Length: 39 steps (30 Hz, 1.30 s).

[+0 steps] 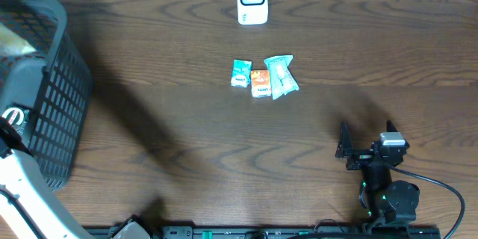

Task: Scan the item barcode
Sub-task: 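Carry the white snack bag to the scanner and hold it there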

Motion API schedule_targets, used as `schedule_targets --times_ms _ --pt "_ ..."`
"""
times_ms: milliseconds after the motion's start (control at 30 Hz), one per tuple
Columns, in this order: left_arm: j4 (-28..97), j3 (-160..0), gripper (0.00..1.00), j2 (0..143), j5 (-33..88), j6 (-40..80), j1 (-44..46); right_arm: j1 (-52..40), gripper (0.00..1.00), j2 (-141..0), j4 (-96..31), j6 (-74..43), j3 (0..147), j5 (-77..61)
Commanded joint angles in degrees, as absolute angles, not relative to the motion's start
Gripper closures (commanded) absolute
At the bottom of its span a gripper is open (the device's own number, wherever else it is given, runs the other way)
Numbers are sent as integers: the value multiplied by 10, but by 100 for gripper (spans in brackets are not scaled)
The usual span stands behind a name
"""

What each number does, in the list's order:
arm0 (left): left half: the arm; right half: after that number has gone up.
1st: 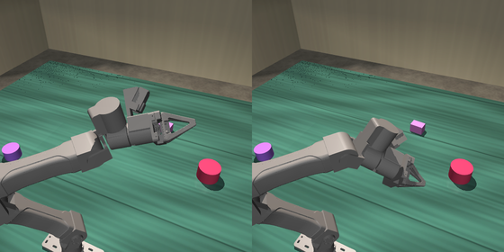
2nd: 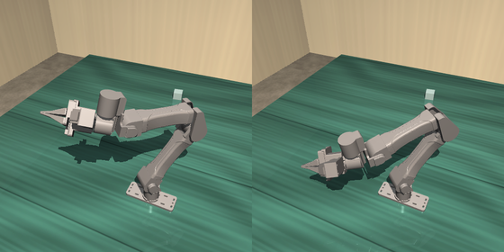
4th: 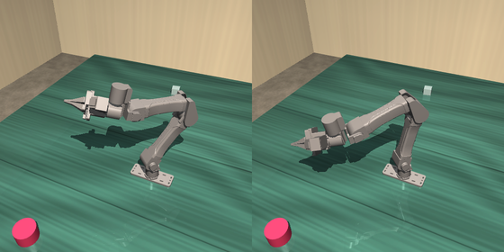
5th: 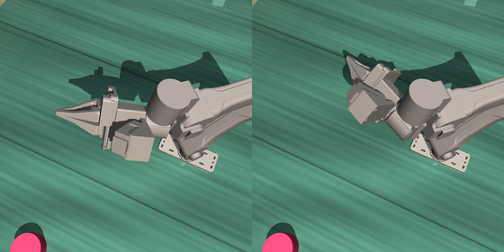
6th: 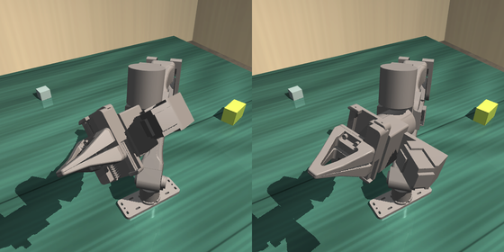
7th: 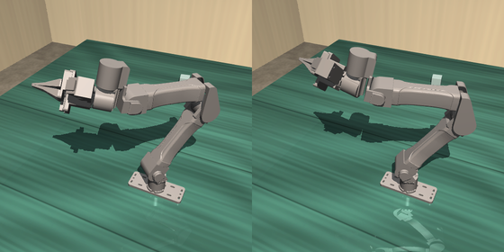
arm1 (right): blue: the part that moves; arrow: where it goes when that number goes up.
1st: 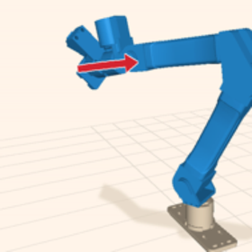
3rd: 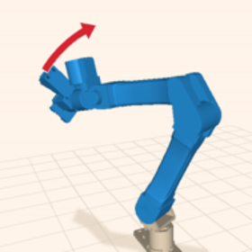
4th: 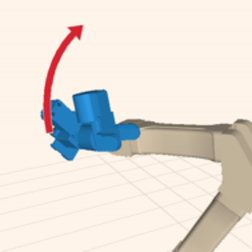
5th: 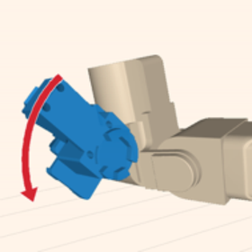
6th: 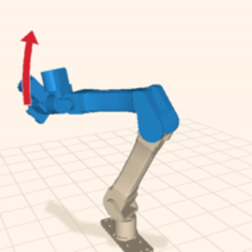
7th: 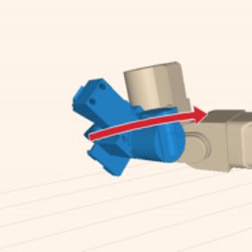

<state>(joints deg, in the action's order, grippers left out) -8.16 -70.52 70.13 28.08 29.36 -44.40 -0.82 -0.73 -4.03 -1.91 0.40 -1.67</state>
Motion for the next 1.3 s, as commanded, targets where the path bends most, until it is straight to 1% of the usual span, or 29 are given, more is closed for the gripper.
schedule_targets --times_ms 0,100,167,267,367,500,600,733,833,933,1167,1267 --pt "-121 -712 93 675 327 373 -442 -5 1 -6 -43 -23 3 -17" --pt "-171 -712 93 675 363 437 -423 -5 1 -6 -43 -23 3 -17" --pt "-187 -712 93 677 369 465 -391 -5 1 -6 -43 -23 3 -17" --pt "-177 -712 93 679 369 470 -316 -5 1 -6 -43 -23 3 -17" --pt "-148 -712 92 683 369 463 -238 -5 1 -6 -43 -23 3 -17" --pt "-57 -712 92 693 362 431 -144 -5 1 -6 -43 -23 3 -17" --pt "40 -712 93 704 305 407 -85 -5 1 -6 -43 -23 3 -17" --pt "173 -712 93 724 182 403 -22 -5 1 -6 -43 -23 3 -16" --pt "242 -712 92 745 106 403 26 -5 1 -6 -43 -23 3 -17" --pt "268 -712 93 772 52 403 70 -5 1 -6 -43 -23 3 -17" --pt "265 -712 92 847 -19 403 139 -5 1 -6 -43 -23 3 -16" --pt "253 -712 88 884 -51 403 150 -5 1 -6 -43 -23 3 -17"
